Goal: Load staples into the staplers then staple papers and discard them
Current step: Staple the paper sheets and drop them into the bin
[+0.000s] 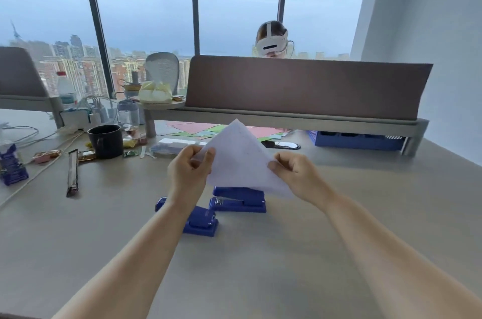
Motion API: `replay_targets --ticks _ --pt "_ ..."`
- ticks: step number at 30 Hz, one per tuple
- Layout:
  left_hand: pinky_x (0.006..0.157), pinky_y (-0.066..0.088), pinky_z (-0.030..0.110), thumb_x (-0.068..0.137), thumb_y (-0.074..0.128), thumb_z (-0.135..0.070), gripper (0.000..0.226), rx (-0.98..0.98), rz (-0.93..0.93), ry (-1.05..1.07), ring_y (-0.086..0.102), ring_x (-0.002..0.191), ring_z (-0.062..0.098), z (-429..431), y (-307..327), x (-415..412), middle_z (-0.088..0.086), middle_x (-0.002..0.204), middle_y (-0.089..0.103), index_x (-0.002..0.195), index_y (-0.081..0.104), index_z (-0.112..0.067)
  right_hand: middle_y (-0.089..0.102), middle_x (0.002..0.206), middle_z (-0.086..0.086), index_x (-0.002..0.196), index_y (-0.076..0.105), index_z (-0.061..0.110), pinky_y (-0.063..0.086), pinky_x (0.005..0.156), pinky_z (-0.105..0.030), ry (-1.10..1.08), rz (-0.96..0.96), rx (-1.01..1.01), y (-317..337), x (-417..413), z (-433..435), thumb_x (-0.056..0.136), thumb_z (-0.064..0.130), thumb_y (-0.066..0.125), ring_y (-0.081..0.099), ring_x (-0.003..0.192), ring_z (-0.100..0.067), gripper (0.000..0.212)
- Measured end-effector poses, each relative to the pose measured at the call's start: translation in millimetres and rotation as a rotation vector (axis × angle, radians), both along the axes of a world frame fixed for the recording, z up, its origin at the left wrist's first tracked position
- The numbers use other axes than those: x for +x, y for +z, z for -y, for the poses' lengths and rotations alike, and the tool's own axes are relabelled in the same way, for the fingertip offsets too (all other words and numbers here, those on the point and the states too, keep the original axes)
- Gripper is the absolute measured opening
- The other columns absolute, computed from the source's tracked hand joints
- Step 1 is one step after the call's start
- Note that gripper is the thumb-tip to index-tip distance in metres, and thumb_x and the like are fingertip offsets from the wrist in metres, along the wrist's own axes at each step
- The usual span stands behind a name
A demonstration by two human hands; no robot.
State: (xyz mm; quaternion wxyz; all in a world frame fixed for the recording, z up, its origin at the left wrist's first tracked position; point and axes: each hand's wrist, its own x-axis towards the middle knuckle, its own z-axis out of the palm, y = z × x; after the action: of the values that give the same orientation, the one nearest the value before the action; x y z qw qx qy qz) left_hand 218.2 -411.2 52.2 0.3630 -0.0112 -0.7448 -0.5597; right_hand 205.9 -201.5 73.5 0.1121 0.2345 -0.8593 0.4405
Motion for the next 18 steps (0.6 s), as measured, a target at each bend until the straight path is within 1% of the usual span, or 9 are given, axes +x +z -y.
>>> replay_targets --ticks 1,2,4,7,9,11,13,16,18 --pt "0.057 0.047 0.029 0.085 0.059 -0.028 0.023 -0.016 0.001 0.005 0.056 0.054 0.012 -7 2 -1 -0.003 0.061 0.058 0.064 0.051 -0.026 0.030 0.053 0.012 0.053 0.038 0.019 0.021 0.053 -0.025 0.016 0.039 -0.023 1 0 -8 0.090 0.023 0.052 0.023 0.053 -0.007 0.040" --pt "0.056 0.047 0.026 0.086 0.059 -0.028 0.023 -0.026 0.009 0.003 0.056 0.051 0.009 -14 3 -3 -0.004 0.060 0.058 0.064 0.051 -0.026 0.034 0.058 0.003 0.057 0.042 0.012 0.023 0.056 -0.029 0.038 0.072 -0.043 2 0 -15 0.088 0.027 0.052 0.027 0.057 -0.010 0.036" --pt "0.058 0.047 0.028 0.086 0.059 -0.029 0.024 -0.024 0.041 -0.010 0.054 0.052 0.010 -26 5 -5 -0.003 0.060 0.058 0.063 0.052 -0.027 0.041 0.068 -0.007 0.071 0.047 -0.004 0.027 0.060 -0.032 0.090 0.152 -0.079 5 4 -26 0.082 0.036 0.051 0.034 0.064 -0.018 0.042" --pt "0.061 0.045 0.034 0.085 0.060 -0.030 0.023 -0.038 0.077 -0.030 0.050 0.059 0.021 -40 5 -11 0.000 0.060 0.057 0.066 0.058 -0.018 0.055 0.074 -0.010 0.074 0.057 0.000 0.038 0.058 -0.030 0.201 0.297 -0.239 10 12 -43 0.078 0.030 0.058 0.049 0.067 -0.021 0.031" --pt "0.060 0.041 0.034 0.085 0.060 -0.030 0.026 -0.044 0.085 -0.045 0.046 0.060 0.021 -50 5 -13 0.005 0.062 0.056 0.071 0.060 -0.008 0.065 0.079 -0.010 0.077 0.064 0.004 0.048 0.065 -0.032 0.269 0.361 -0.320 13 18 -53 0.075 0.022 0.063 0.059 0.070 -0.023 0.018" --pt "0.058 0.039 0.030 0.084 0.060 -0.030 0.028 -0.051 0.089 -0.055 0.045 0.060 0.021 -58 5 -14 0.008 0.065 0.056 0.073 0.060 -0.005 0.065 0.087 -0.016 0.086 0.062 -0.004 0.048 0.075 -0.040 0.270 0.366 -0.333 15 19 -62 0.074 0.018 0.066 0.061 0.080 -0.028 0.025" --pt "0.054 0.035 0.029 0.085 0.060 -0.030 0.028 -0.058 0.096 -0.060 0.043 0.059 0.020 -66 6 -16 0.009 0.064 0.055 0.073 0.059 -0.004 0.063 0.088 -0.018 0.089 0.059 -0.008 0.045 0.076 -0.044 0.210 0.342 -0.296 17 21 -67 0.073 0.015 0.070 0.059 0.081 -0.031 0.030" --pt "0.051 0.031 0.026 0.085 0.059 -0.029 0.028 -0.044 0.100 -0.066 0.036 0.053 0.015 -76 9 -17 0.006 0.058 0.047 0.065 0.054 -0.011 0.063 0.081 -0.015 0.084 0.061 -0.004 0.047 0.069 -0.038 0.101 0.252 -0.234 19 26 -75 0.080 0.009 0.067 0.059 0.073 -0.026 0.015" --pt "0.046 0.029 0.016 0.085 0.059 -0.027 0.028 -0.040 0.078 -0.084 0.035 0.048 0.009 -84 10 -17 0.003 0.056 0.044 0.060 0.051 -0.019 0.060 0.074 -0.011 0.079 0.060 -0.004 0.045 0.062 -0.032 -0.020 0.168 -0.152 20 29 -79 0.081 0.008 0.062 0.056 0.066 -0.021 0.012"
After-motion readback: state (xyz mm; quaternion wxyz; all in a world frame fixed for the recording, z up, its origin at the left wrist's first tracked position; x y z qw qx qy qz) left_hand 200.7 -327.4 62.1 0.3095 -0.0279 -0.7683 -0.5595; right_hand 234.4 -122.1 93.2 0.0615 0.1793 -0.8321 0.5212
